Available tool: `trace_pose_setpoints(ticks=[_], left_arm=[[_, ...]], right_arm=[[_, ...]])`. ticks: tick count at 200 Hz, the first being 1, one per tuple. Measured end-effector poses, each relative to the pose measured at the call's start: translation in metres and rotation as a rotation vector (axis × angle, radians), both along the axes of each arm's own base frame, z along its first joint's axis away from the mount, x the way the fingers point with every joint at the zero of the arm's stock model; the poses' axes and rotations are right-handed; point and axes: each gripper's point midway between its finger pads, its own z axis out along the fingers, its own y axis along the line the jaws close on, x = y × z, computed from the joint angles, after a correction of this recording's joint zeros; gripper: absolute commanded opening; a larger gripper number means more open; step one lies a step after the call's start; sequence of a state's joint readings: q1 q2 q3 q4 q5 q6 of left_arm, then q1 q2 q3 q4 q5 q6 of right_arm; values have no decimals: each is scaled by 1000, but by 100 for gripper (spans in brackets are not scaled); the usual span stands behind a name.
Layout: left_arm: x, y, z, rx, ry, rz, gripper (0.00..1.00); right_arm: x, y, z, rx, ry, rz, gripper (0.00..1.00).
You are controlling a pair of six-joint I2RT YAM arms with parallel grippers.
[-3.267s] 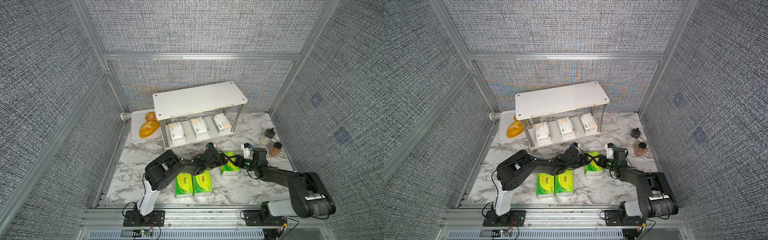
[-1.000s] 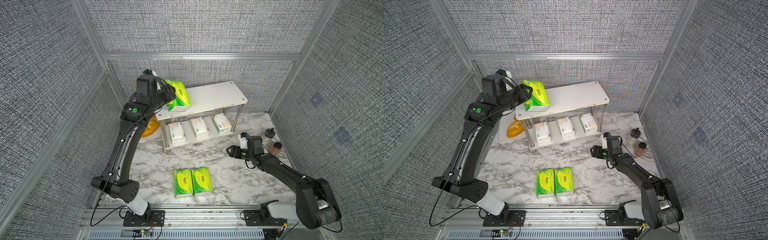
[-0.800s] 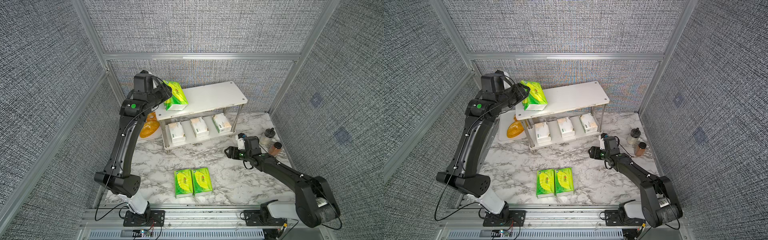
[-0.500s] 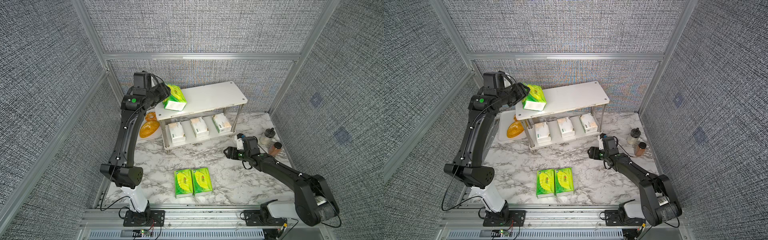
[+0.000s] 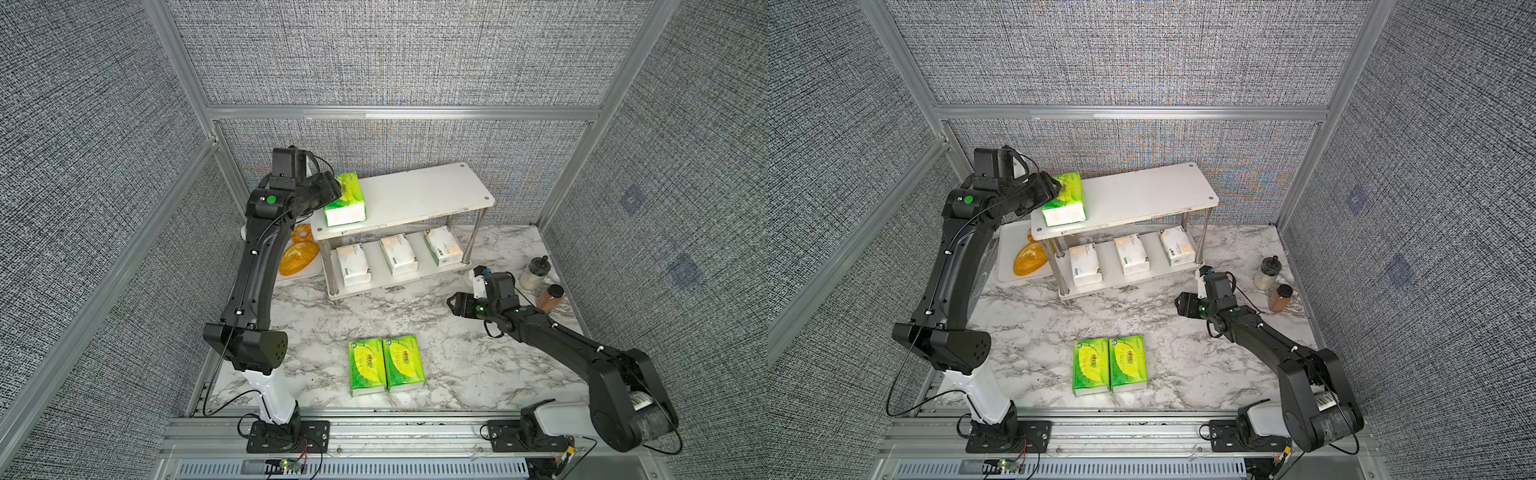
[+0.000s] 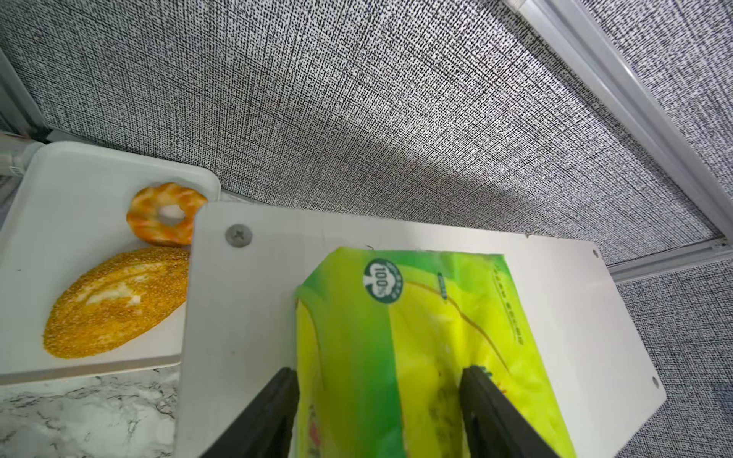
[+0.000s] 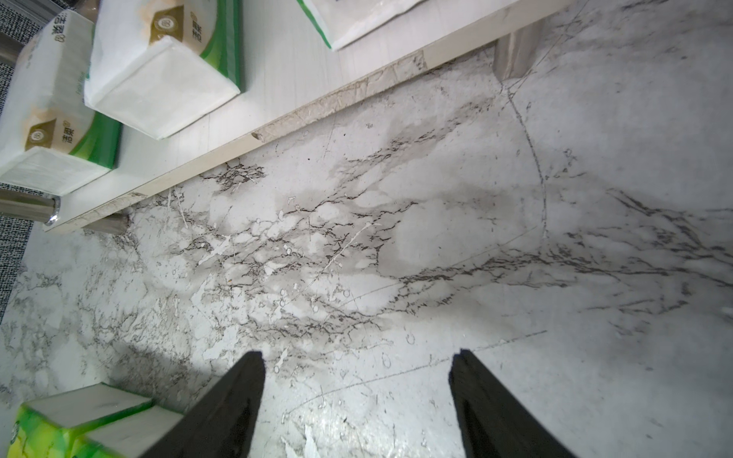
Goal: Place the tissue boxes on the shelf by color
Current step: Place a box of tissues on the shelf.
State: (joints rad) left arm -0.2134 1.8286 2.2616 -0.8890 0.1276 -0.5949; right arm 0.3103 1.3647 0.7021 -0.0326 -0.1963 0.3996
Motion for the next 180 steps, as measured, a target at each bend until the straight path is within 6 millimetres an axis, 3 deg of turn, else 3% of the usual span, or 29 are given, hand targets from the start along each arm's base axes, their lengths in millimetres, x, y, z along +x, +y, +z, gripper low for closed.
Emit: trace_pose_setpoints(ticks=[70,102,155,180], left_arm=[[10,1,-2,-14,-38,27,64],[7,3,2,-15,-46,30,69],[-4,4,37,-23,-105,22,74],[-9,5,37,-12,-99,17,76]], right_arm=[[2,8,2,-1,-4,10,78],[1,8,3,-1,-9,11,79],[0,7,4,-2,-12,10,79],[0,8,5,-7,-14,9,79]])
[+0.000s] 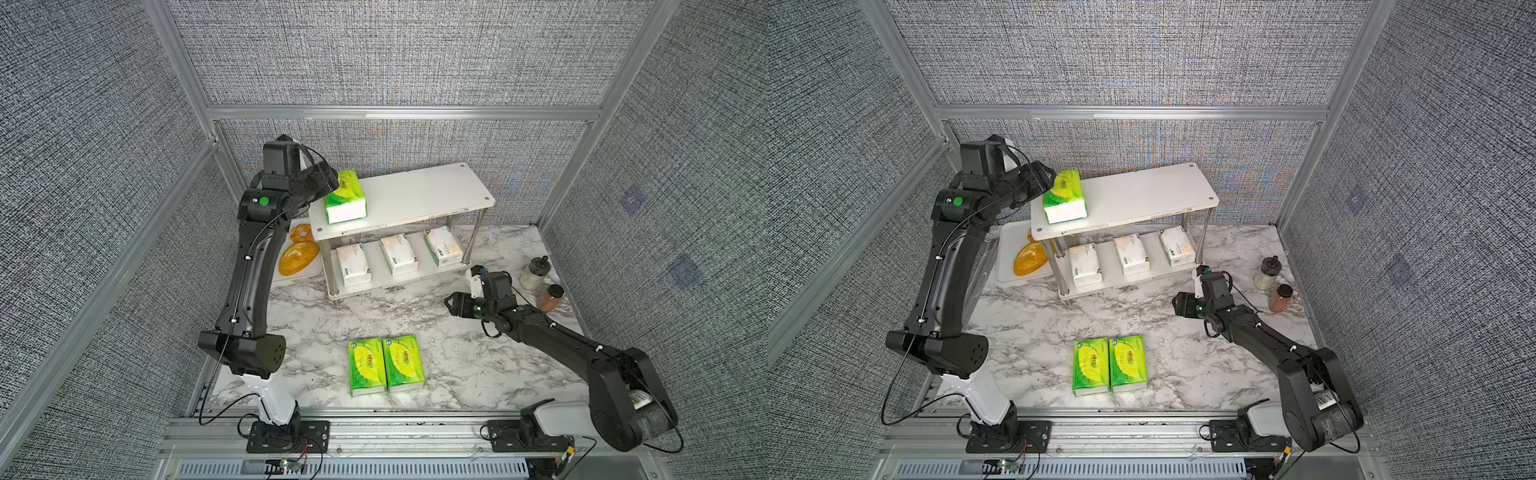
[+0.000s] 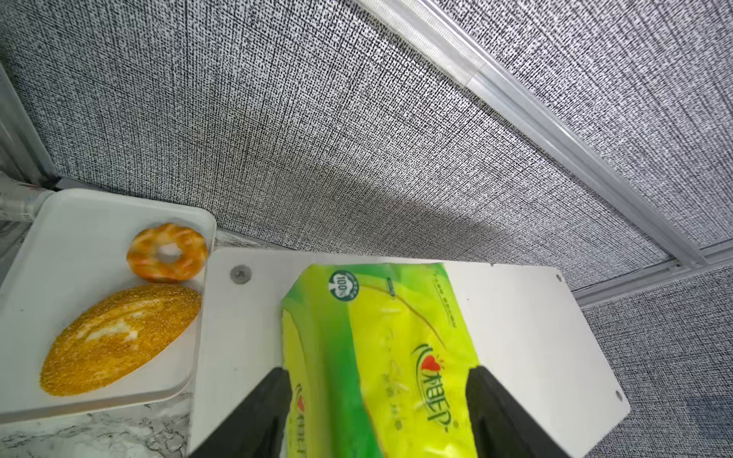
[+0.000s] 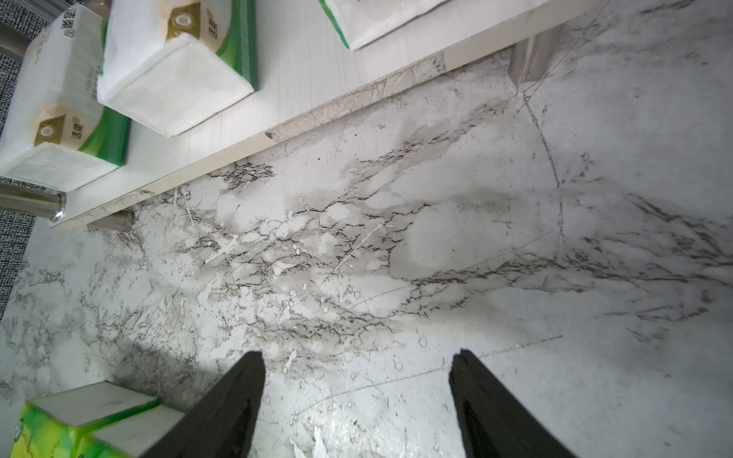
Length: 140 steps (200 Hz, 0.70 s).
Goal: Place the tissue boxes on the shelf by color
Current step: Place a box of tissues on the shelf, then move the box of tissues to the center of the board.
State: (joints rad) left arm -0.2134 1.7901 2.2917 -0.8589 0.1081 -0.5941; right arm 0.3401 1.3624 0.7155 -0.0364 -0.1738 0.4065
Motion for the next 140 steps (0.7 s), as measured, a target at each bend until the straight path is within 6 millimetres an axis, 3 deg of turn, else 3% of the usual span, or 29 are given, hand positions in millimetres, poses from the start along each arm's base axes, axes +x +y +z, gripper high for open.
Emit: trace_pose_setpoints(ticks=[22,53,86,120,140], left_arm=[[-18,2,-5,40,19,1,77],[-61,-6,-10,109,11,-41,78],[-110,-15,-31,202,1,-97,78],[-156,-15,-61,289,-3,-147,78],[-176,-17,-104,330,58,-189,78]], right_arm=[[0,2,5,2,-6,7,79],[-4,13,16,18,-26,48,80],[-17,29,22,43,-33,108,81],[-38,46,13,66,3,167,81],[-51,56,4,77,32,202,81]])
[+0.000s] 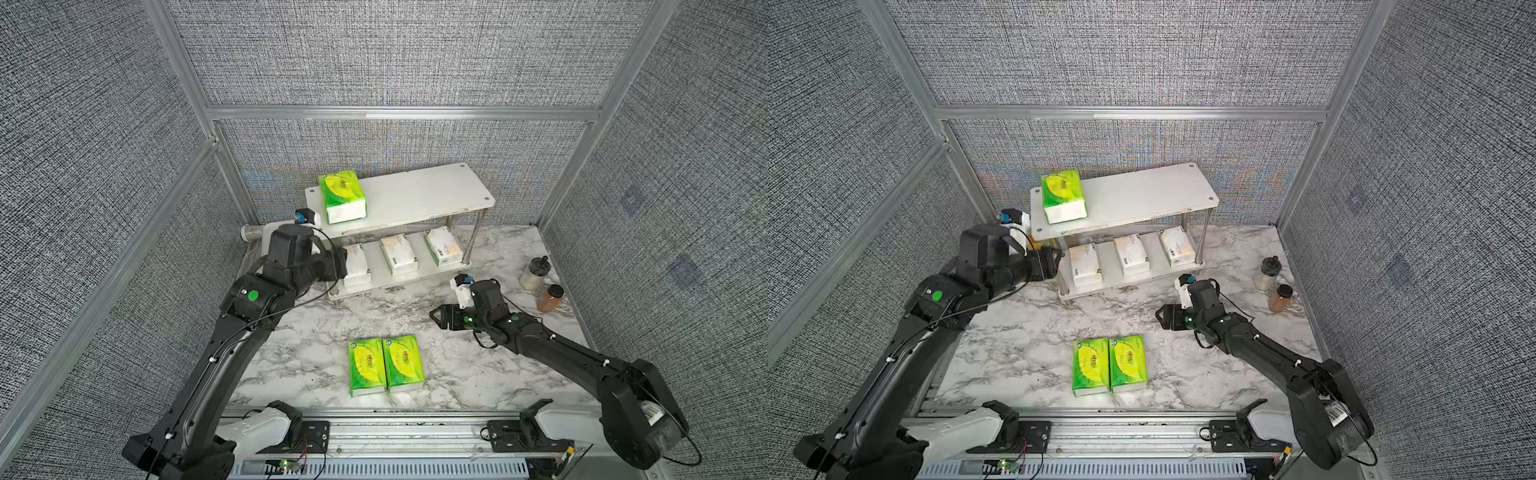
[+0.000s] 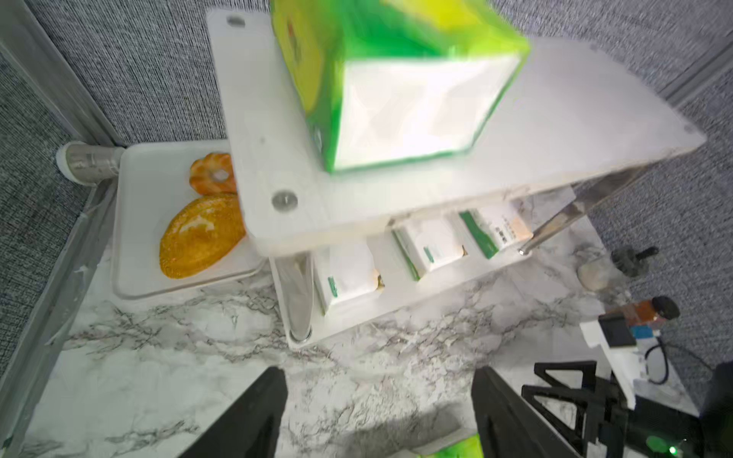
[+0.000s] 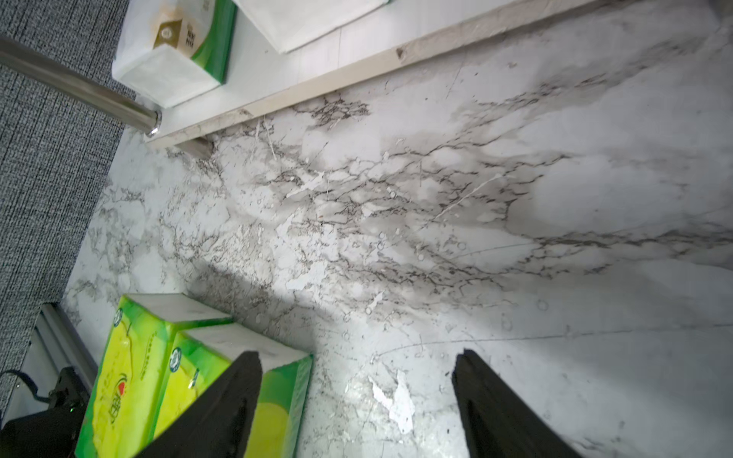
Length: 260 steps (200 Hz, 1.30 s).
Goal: Place the tissue boxes on the shelf by color
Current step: Move the box of tissues to the center of the board.
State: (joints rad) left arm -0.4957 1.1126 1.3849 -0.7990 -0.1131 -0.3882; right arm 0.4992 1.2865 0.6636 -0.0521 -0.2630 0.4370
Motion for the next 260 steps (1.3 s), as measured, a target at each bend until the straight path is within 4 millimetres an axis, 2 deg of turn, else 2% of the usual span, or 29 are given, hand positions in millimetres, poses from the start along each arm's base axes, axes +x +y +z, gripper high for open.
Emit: trace_pose_setpoints(ticks=[23,44,78,95,117,153,169,189,224,260], left_arm=[[-19,1,-63,64,116,-26,78],[-34,-7,-105,97,194,-60,78],[-44,-25,-158,137,303,-87,78],[-47,-35,-175,156,334,-103,78],[-48,-47,-187,161,349,-117,78],[-45,-63,-192,162,344,-126,78],[-45,-71,-192,165,342,-135,78],[-43,-80,-195,175,342,-141,78],[-45,-94,-205,192,355,-161,78],[-46,-118,-214,194,368,-194,80]], right_arm=[[-14,7,-12,4,35,26,81],[-24,12,-20,18,63,44,82],[-40,23,-25,62,104,69,82],[-49,32,-25,81,113,93,82],[-62,47,-25,99,132,134,82],[-81,65,-33,118,167,177,80],[-88,71,-41,117,188,190,75],[-94,76,-50,118,212,195,61],[-84,75,-52,135,201,175,53],[-49,50,-50,106,152,103,52]])
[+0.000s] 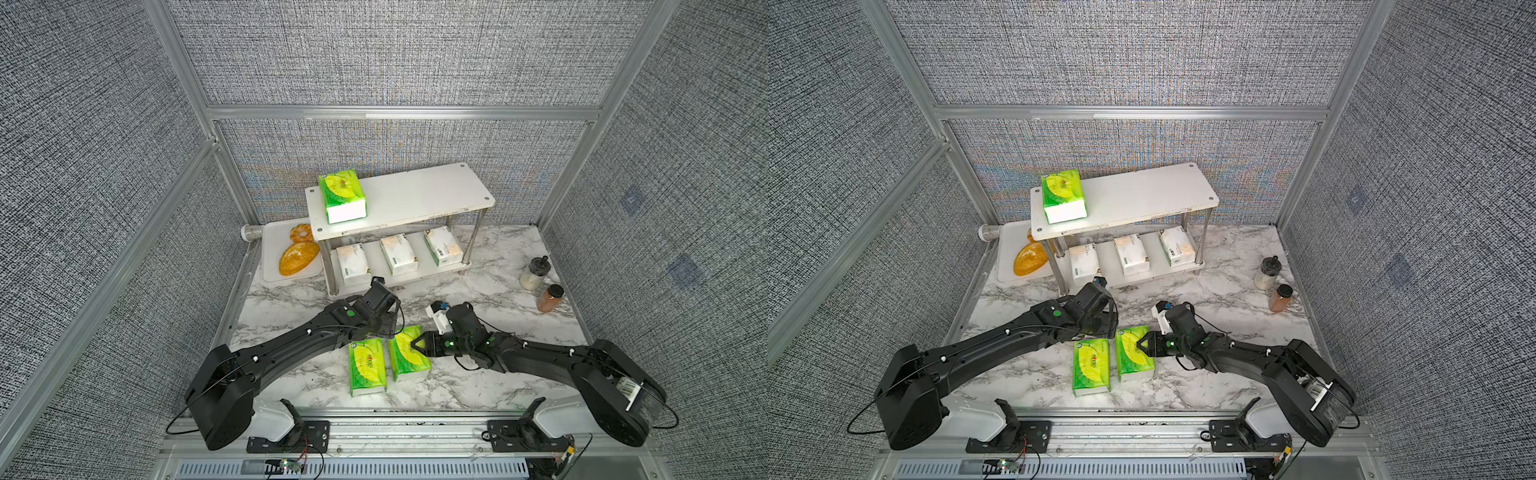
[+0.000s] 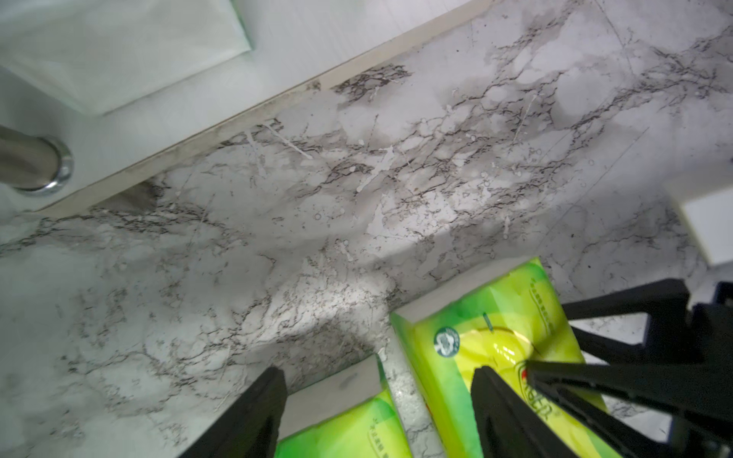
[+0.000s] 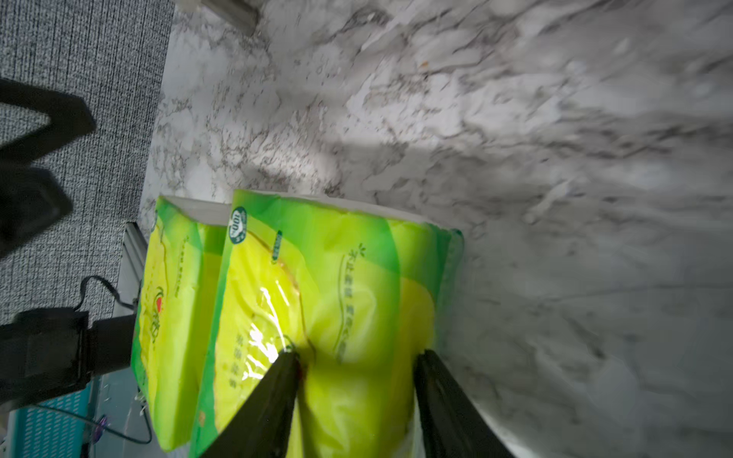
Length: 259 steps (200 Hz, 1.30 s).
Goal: Place the tissue boxes on the shelf by color
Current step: Move the box of tissues to the center of the board.
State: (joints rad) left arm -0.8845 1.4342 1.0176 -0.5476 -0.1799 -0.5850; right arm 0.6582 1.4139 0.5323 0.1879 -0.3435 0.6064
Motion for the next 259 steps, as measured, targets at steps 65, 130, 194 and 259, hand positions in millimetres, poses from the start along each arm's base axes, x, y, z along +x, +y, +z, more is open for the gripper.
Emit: trace_pose_setpoints(ticks=[65,130,194,259], left_arm=[[17,-41,-5,-44,10,11,83],[31,-37,-11,-60,25,94,81],[-1,-64,-33,-112,103,91,75],[-12,-58,-58,-77,119,145,66]], right_arm=[[63,-35,33,-175,-139,-34,78],[36,-38,38,-170,-148,-24,89],[44,-57,22,-113,-82,-90,90],[43,-56,22,-50,-59,-71,91]])
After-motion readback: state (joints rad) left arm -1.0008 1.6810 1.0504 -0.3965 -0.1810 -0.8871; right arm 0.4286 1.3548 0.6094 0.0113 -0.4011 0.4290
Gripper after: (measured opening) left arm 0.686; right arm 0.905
